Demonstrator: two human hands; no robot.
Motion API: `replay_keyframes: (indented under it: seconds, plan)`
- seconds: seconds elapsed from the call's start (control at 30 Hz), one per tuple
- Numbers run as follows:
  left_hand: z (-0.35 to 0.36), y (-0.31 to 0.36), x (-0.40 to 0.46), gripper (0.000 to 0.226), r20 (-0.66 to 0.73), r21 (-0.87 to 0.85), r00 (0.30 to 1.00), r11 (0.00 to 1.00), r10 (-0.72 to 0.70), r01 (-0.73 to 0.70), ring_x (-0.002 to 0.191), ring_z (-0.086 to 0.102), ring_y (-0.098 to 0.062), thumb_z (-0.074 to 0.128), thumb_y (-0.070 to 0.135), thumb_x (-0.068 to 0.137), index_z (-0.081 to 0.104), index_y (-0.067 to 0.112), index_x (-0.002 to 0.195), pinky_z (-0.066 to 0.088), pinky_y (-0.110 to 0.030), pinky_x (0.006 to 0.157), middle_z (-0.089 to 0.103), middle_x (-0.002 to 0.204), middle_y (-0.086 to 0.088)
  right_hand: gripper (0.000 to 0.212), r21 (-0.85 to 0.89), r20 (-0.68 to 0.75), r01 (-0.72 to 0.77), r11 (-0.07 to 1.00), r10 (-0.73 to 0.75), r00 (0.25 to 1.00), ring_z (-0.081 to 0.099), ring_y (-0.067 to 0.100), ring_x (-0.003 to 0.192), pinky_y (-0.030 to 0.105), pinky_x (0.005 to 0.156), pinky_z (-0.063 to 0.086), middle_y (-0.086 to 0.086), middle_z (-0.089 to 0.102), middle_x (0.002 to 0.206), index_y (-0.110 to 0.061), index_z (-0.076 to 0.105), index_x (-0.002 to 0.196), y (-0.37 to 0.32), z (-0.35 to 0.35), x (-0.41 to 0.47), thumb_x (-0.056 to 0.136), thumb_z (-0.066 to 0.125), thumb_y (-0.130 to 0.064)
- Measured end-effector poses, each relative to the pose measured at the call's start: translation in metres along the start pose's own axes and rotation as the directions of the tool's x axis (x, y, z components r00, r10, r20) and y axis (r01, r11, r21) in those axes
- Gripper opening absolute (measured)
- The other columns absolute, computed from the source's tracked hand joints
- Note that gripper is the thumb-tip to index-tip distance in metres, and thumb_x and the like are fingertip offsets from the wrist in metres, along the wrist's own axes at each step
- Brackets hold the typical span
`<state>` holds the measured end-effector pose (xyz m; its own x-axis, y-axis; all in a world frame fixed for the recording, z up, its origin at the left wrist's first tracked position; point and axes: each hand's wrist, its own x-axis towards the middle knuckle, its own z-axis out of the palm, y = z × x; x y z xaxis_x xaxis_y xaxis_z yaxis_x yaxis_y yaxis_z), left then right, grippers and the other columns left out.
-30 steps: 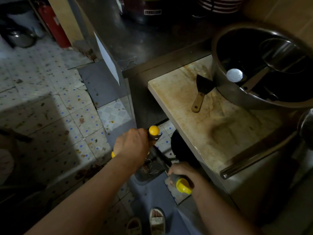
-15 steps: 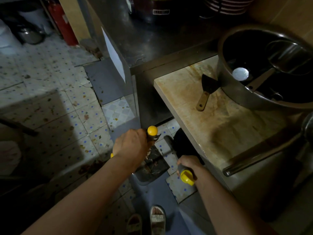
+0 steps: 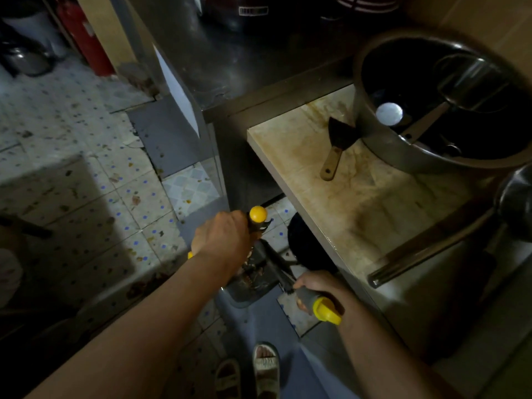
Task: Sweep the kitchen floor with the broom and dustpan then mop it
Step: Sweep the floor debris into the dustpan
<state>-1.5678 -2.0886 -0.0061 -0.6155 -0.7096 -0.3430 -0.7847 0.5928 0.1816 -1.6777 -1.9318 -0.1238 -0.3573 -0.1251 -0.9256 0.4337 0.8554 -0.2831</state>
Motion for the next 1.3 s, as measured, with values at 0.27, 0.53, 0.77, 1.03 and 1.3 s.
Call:
replay_keyframes:
  seconds: [0.27,0.53,0.77,1.03,1.3]
  plan:
    - [-0.004,-0.001,-0.011,0.038,0.038,-0.033,0.999,0.999,-0.026,0.027,0.096,0.061,-0.026,0.051,0.048,0.092,0.057,0.015,0.110,0.042,-0.031,0.069,0.062,0.105,-0.007,0.022,0.063,-0.094,0.013,0.998,-0.008,0.996,0.052,0.022,0.062,0.029,0.059,0.043,0.011,0.055,0.072,-0.007,0.049,0.065,0.008,-0.007,-0.001,0.085,0.059,-0.004]
    - [-0.008,-0.013,-0.018,0.036,0.029,0.019,1.000,1.000,-0.013,0.012,0.091,0.062,-0.024,0.049,0.048,0.093,0.059,0.016,0.107,0.040,-0.029,0.064,0.063,0.102,-0.006,0.018,0.068,-0.153,-0.015,0.998,0.025,0.988,0.055,0.026,0.066,0.031,0.058,0.045,0.016,0.054,0.075,0.000,0.052,0.065,0.015,-0.003,0.002,0.081,0.060,0.002]
    - [-0.015,-0.019,-0.025,0.031,0.038,0.032,0.999,0.999,-0.017,0.016,0.085,0.062,-0.022,0.052,0.045,0.093,0.060,0.018,0.106,0.042,-0.029,0.064,0.064,0.097,-0.004,0.016,-0.028,-0.053,-0.047,0.998,0.046,0.998,0.064,0.034,0.084,0.036,0.069,0.051,0.019,0.062,0.088,-0.006,0.056,0.072,0.027,0.018,0.023,0.062,0.065,-0.015]
    - [-0.022,-0.027,-0.030,0.036,0.033,0.061,0.999,0.997,-0.040,0.038,0.091,0.061,-0.023,0.046,0.051,0.093,0.058,0.021,0.109,0.042,-0.029,0.067,0.063,0.101,-0.004,0.012,-0.064,-0.095,0.015,0.998,-0.021,0.995,0.065,0.030,0.095,0.038,0.085,0.053,0.019,0.066,0.102,-0.006,0.055,0.072,0.010,0.033,0.001,0.084,0.057,-0.010]
    - [-0.019,-0.026,-0.027,0.034,0.030,0.050,0.998,0.998,-0.049,0.047,0.093,0.062,-0.025,0.048,0.049,0.093,0.058,0.020,0.107,0.045,-0.031,0.069,0.063,0.101,-0.005,0.011,-0.107,-0.106,0.023,0.994,-0.034,0.994,0.058,0.027,0.078,0.031,0.068,0.049,0.016,0.059,0.102,-0.002,0.059,0.095,0.002,0.018,0.008,0.087,0.058,-0.009]
